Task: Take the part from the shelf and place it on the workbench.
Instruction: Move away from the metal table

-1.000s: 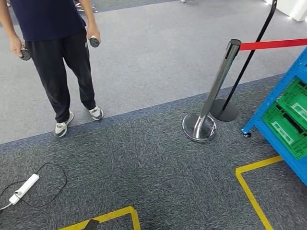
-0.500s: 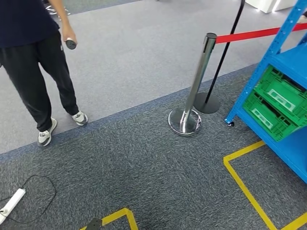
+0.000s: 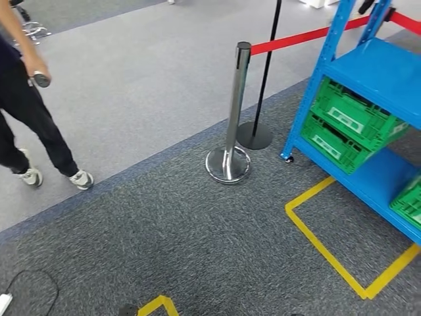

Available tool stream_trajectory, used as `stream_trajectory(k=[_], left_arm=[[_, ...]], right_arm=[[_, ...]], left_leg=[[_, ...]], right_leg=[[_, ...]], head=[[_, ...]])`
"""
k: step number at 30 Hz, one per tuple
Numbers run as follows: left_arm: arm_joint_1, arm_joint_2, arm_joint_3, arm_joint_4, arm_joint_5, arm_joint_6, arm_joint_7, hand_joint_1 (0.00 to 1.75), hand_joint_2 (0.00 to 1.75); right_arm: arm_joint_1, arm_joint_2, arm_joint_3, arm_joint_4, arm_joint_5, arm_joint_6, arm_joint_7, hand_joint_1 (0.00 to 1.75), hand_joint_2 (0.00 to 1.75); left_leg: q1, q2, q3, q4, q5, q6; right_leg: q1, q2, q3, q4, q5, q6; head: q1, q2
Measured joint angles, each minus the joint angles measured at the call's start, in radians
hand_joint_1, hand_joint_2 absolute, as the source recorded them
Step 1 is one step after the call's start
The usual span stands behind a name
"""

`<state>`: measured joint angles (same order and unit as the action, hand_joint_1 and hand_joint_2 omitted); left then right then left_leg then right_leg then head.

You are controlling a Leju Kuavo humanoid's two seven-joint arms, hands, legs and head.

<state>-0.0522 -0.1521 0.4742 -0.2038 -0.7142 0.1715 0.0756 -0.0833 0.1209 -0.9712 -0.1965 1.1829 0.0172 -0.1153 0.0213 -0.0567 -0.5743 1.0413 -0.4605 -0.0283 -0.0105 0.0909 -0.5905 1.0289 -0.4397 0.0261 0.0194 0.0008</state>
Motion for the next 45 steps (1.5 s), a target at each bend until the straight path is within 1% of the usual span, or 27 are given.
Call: stream_trajectory(k=[1, 3, 5, 7, 9, 10, 11, 13, 15, 16, 18, 20, 22, 24, 25, 26, 28, 30, 32, 34, 36, 38, 39, 40, 41, 42, 45], left_arm=[[0.000, 0.000, 0.000, 0.000, 0.000, 0.002, -0.001, 0.00, 0.00], [0.000, 0.000, 0.000, 0.000, -0.001, 0.006, -0.007, 0.00, 0.00], [-0.001, 0.001, 0.001, 0.000, -0.004, 0.008, -0.018, 0.00, 0.00], [0.000, 0.003, 0.001, 0.000, -0.011, 0.008, -0.026, 0.00, 0.00], [0.002, 0.005, 0.001, 0.000, -0.016, 0.009, -0.027, 0.00, 0.00], [0.003, 0.005, 0.001, 0.000, -0.018, 0.009, -0.027, 0.00, 0.00], [0.002, 0.005, 0.001, 0.000, -0.019, 0.009, -0.027, 0.00, 0.00], [0.001, 0.005, 0.001, 0.000, -0.019, 0.009, -0.027, 0.00, 0.00], [0.001, 0.006, 0.001, 0.000, -0.019, 0.009, -0.027, 0.00, 0.00], [0.000, 0.006, 0.001, 0.000, -0.020, 0.009, -0.027, 0.00, 0.00], [-0.002, 0.006, 0.001, 0.000, -0.020, 0.009, -0.027, 0.00, 0.00], [-0.004, 0.005, 0.001, 0.000, -0.020, 0.009, -0.027, 0.00, 0.00], [-0.004, 0.006, 0.001, 0.000, -0.021, 0.010, -0.027, 0.00, 0.00], [-0.002, 0.006, 0.001, 0.000, -0.022, 0.016, -0.021, 0.00, 0.00], [0.000, 0.007, 0.001, 0.000, -0.023, 0.020, -0.014, 0.00, 0.00], [0.001, 0.007, 0.001, 0.000, -0.026, 0.024, -0.005, 0.00, 0.00], [0.002, 0.007, 0.001, 0.000, -0.030, 0.030, 0.006, 0.00, 0.00], [0.001, 0.007, 0.001, 0.000, -0.031, 0.034, 0.008, 0.00, 0.00], [0.001, 0.005, 0.001, 0.000, -0.032, 0.039, 0.010, 0.00, 0.00], [0.002, 0.004, 0.001, 0.000, -0.035, 0.046, 0.022, 0.00, 0.00], [0.004, 0.003, 0.002, 0.000, -0.038, 0.052, 0.049, 0.00, 0.00], [0.007, 0.003, 0.003, 0.000, -0.041, 0.057, 0.083, 0.00, 0.00], [0.010, 0.004, 0.004, 0.000, -0.042, 0.059, 0.098, 0.00, 0.00], [0.013, 0.006, 0.006, 0.000, -0.043, 0.061, 0.110, 0.00, 0.00], [0.015, 0.008, 0.008, 0.000, -0.045, 0.062, 0.117, 0.00, 0.00], [0.015, 0.009, 0.009, 0.000, -0.047, 0.063, 0.118, 0.00, 0.00], [0.014, 0.011, 0.011, 0.000, -0.051, 0.069, 0.096, 0.00, 0.00]], right_arm=[[0.001, 0.000, 0.000, 0.000, 0.000, 0.000, 0.002, 0.00, 0.00], [0.006, 0.000, 0.000, 0.000, 0.000, 0.000, 0.007, 0.00, 0.00], [0.013, 0.000, 0.000, 0.000, 0.000, 0.000, 0.015, 0.00, 0.00], [0.012, 0.001, 0.000, 0.000, 0.000, 0.000, 0.016, 0.00, 0.00], [0.010, 0.003, 0.000, 0.000, 0.000, 0.000, 0.012, 0.00, 0.00], [0.011, 0.004, 0.000, 0.000, 0.000, 0.000, 0.010, 0.00, 0.00], [0.013, 0.004, 0.000, 0.000, 0.000, 0.000, 0.009, 0.00, 0.00], [0.015, 0.004, 0.000, 0.000, 0.000, 0.000, 0.007, 0.00, 0.00], [0.012, 0.005, 0.000, 0.000, 0.000, 0.000, 0.006, 0.00, 0.00], [0.011, 0.006, 0.000, 0.000, 0.000, 0.000, 0.005, 0.00, 0.00], [0.012, 0.007, 0.000, 0.000, 0.000, 0.000, 0.004, 0.00, 0.00], [0.014, 0.007, 0.000, 0.000, 0.000, -0.001, 0.003, 0.00, 0.00], [0.011, 0.007, 0.000, 0.000, 0.001, 0.000, -0.001, 0.00, 0.00], [0.009, 0.007, 0.000, 0.000, 0.004, 0.003, -0.005, 0.00, 0.00], [0.009, 0.008, 0.000, 0.000, 0.006, 0.004, -0.006, 0.00, 0.00], [0.011, 0.008, 0.000, 0.000, 0.009, 0.005, -0.007, 0.00, 0.00], [0.013, 0.008, 0.000, 0.000, 0.013, 0.004, -0.006, 0.00, 0.00], [0.013, 0.008, 0.000, 0.000, 0.015, 0.002, 0.002, 0.00, 0.00], [0.014, 0.007, 0.000, 0.000, 0.016, 0.001, 0.017, 0.00, 0.00], [0.019, 0.007, 0.000, 0.000, 0.018, 0.003, 0.033, 0.00, 0.00], [0.023, 0.007, 0.000, 0.000, 0.021, 0.009, 0.047, 0.00, 0.00], [0.022, 0.009, 0.000, 0.001, 0.022, 0.015, 0.053, 0.00, 0.00], [0.021, 0.011, 0.000, 0.001, 0.022, 0.017, 0.052, 0.00, 0.00], [0.021, 0.014, 0.000, 0.001, 0.021, 0.018, 0.047, 0.00, 0.00], [0.021, 0.015, 0.000, 0.001, 0.020, 0.019, 0.041, 0.00, 0.00], [0.022, 0.016, 0.000, 0.001, 0.019, 0.019, 0.036, 0.00, 0.00], [0.017, 0.018, 0.000, 0.001, 0.018, 0.018, 0.033, 0.00, 0.00]], left_leg=[[0.001, -0.013, 0.009, -0.022, 0.002, 0.002], [-0.001, -0.001, 0.011, -0.027, 0.001, 0.014], [-0.001, 0.018, 0.013, -0.030, 0.002, 0.030], [-0.004, 0.040, 0.014, -0.031, 0.001, 0.040], [-0.008, 0.065, 0.015, -0.031, -0.001, 0.044], [-0.010, 0.076, 0.016, -0.030, -0.003, 0.045], [-0.010, 0.086, 0.018, -0.030, -0.005, 0.045], [-0.011, 0.102, 0.027, -0.030, -0.011, 0.040], [-0.016, 0.116, 0.035, -0.027, -0.019, 0.029], [-0.018, 0.122, 0.038, -0.027, -0.021, 0.024], [-0.017, 0.132, 0.043, -0.030, -0.022, 0.014], [-0.013, 0.118, 0.040, -0.017, -0.037, 0.004], [-0.011, 0.083, -0.003, 0.074, -0.088, -0.003], [-0.012, 0.066, -0.074, 0.210, -0.143, -0.004], [-0.012, 0.064, -0.099, 0.251, -0.148, -0.004], [-0.012, 0.063, -0.107, 0.254, -0.133, -0.002], [-0.012, 0.051, -0.069, 0.155, -0.057, 0.005], [-0.011, 0.017, -0.012, 0.024, -0.002, 0.010], [-0.010, -0.001, 0.008, -0.027, 0.005, 0.013], [-0.009, 0.013, 0.010, -0.033, 0.007, 0.021], [-0.007, 0.030, 0.012, -0.038, 0.010, 0.033], [-0.007, 0.050, 0.013, -0.039, 0.009, 0.040], [-0.009, 0.062, 0.014, -0.039, 0.008, 0.042], [-0.010, 0.075, 0.015, -0.039, 0.007, 0.043], [-0.011, 0.086, 0.016, -0.039, 0.005, 0.043], [-0.011, 0.095, 0.019, -0.039, 0.003, 0.042], [-0.015, 0.119, 0.031, -0.037, -0.007, 0.031]], right_leg=[[0.000, 0.009, -0.004, 0.000, 0.001, 0.006], [-0.002, 0.021, -0.012, -0.005, 0.004, 0.017], [-0.003, -0.010, -0.028, 0.022, -0.015, 0.025], [-0.002, -0.062, -0.079, 0.132, -0.077, 0.029], [-0.002, -0.081, -0.144, 0.266, -0.134, 0.033], [-0.002, -0.083, -0.158, 0.294, -0.138, 0.033], [-0.002, -0.084, -0.150, 0.281, -0.122, 0.033], [-0.002, -0.104, -0.081, 0.153, -0.055, 0.030], [0.002, -0.128, -0.016, 0.039, -0.016, 0.024], [0.004, -0.132, -0.004, 0.018, -0.013, 0.020], [0.008, -0.118, -0.005, 0.016, -0.013, 0.009], [0.006, -0.104, -0.003, 0.010, -0.010, -0.003], [0.002, -0.087, 0.000, 0.006, -0.007, -0.013], [0.003, -0.068, -0.001, 0.005, -0.008, -0.018], [0.003, -0.058, 0.000, 0.005, -0.008, -0.019], [0.003, -0.047, 0.000, 0.005, -0.008, -0.019], [0.003, -0.023, 0.002, 0.005, -0.007, -0.017], [0.004, -0.002, -0.001, 0.008, -0.007, -0.010], [0.005, 0.012, -0.006, 0.006, -0.004, 0.001], [0.002, 0.020, -0.012, 0.002, -0.003, 0.013], [0.001, -0.010, -0.033, 0.039, -0.029, 0.021], [0.001, -0.060, -0.091, 0.159, -0.092, 0.027], [0.000, -0.074, -0.125, 0.227, -0.121, 0.030], [0.000, -0.080, -0.149, 0.275, -0.134, 0.032], [0.000, -0.083, -0.155, 0.286, -0.128, 0.034], [0.000, -0.087, -0.138, 0.256, -0.104, 0.034], [0.003, -0.125, -0.028, 0.059, -0.022, 0.028]], head=[[-0.001, 0.000], [-0.001, 0.000], [0.003, 0.000], [0.008, 0.000], [0.008, 0.000], [0.008, 0.000], [0.008, 0.000], [0.009, 0.000], [0.008, 0.000], [0.007, 0.000], [0.006, 0.000], [0.005, 0.000], [0.000, 0.000], [-0.002, 0.000], [-0.002, 0.000], [-0.002, 0.000], [-0.002, 0.000], [-0.003, 0.000], [-0.002, 0.000], [-0.002, 0.000], [0.002, 0.000], [0.007, 0.000], [0.008, 0.000], [0.008, 0.000], [0.008, 0.000], [0.008, 0.000], [0.008, 0.000]])
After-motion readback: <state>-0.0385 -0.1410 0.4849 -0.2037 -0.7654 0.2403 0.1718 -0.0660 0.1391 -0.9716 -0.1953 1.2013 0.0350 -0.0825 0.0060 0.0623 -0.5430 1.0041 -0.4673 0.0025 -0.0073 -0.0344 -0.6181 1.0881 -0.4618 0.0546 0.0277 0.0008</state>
